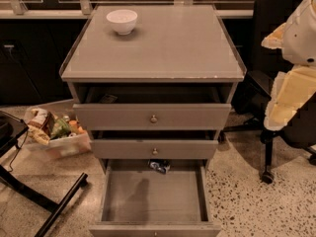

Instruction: Pick pepsi can from bottom drawer and place on counter

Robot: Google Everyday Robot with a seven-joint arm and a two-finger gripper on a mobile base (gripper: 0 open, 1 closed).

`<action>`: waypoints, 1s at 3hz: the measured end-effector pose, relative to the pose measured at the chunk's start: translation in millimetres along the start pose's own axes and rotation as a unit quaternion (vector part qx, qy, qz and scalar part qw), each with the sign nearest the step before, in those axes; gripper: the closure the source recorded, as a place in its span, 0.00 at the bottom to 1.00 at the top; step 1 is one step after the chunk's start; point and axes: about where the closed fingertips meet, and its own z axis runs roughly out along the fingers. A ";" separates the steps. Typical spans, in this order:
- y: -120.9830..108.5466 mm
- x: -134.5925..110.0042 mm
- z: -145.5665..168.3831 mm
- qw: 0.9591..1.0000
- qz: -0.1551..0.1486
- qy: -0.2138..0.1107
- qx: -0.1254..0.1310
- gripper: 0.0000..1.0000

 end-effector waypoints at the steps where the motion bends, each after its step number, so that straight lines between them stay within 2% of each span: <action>1: 0.0 0.0 0.1 1.000 0.000 0.000 0.000 0.00; 2: -1.0 -2.5 20.8 0.999 0.021 -0.032 -0.006 0.00; 3: 19.2 0.2 72.8 0.991 0.094 -0.086 -0.032 0.00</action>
Offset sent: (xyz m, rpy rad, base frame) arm 0.0242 0.0125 -0.0572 0.2159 0.0201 -0.0572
